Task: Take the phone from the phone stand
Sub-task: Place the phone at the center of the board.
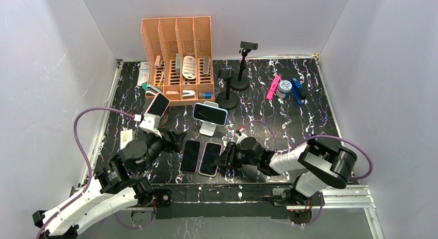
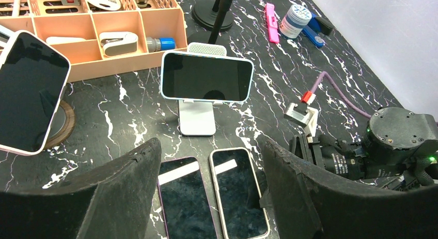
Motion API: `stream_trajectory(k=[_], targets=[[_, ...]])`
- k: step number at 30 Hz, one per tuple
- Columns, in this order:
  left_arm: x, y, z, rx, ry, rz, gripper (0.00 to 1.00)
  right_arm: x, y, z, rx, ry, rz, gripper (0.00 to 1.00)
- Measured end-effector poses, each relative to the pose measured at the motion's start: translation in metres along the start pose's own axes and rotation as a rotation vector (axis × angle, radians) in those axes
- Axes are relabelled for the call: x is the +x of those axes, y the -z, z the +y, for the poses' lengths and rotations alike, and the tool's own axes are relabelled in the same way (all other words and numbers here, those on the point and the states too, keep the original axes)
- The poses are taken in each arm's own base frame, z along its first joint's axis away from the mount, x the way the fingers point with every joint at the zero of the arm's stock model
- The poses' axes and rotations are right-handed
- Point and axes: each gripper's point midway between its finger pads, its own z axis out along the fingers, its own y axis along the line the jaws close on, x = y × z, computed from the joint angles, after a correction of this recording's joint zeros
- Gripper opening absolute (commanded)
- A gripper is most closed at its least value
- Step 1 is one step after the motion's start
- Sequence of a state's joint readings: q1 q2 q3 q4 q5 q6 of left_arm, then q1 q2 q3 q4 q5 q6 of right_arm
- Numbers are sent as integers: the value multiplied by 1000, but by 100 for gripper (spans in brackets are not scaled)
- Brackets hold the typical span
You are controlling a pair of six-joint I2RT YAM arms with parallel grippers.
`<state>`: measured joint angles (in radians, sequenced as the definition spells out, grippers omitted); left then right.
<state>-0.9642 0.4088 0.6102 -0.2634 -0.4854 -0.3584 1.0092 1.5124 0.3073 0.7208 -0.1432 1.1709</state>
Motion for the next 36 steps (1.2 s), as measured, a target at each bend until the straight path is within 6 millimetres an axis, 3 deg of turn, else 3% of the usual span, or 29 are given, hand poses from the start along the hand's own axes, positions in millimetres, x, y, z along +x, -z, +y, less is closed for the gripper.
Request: stream_trajectory(k=[7, 13, 20, 25, 31, 33, 36], targets=[[0, 0, 0, 3, 0, 1, 69, -17, 4, -4, 64, 31, -89, 54], [0, 0, -1, 3, 0, 2, 69, -30, -6, -2, 99, 85, -112, 52], [0, 0, -1, 4, 0, 2, 69, -36, -19, 4, 103, 126, -105, 51], [0, 0, -1, 7, 0, 3, 69, -37, -19, 4, 103, 149, -103, 52], [1, 0, -2, 10, 0, 4, 69, -43, 9, 9, 148, 249, -125, 57], [1, 0, -2, 11, 0, 4, 69, -51, 23, 21, 142, 307, -152, 59], [1, 0, -2, 13, 0, 5, 69, -72, 47, 57, 116, 426, -219, 62]])
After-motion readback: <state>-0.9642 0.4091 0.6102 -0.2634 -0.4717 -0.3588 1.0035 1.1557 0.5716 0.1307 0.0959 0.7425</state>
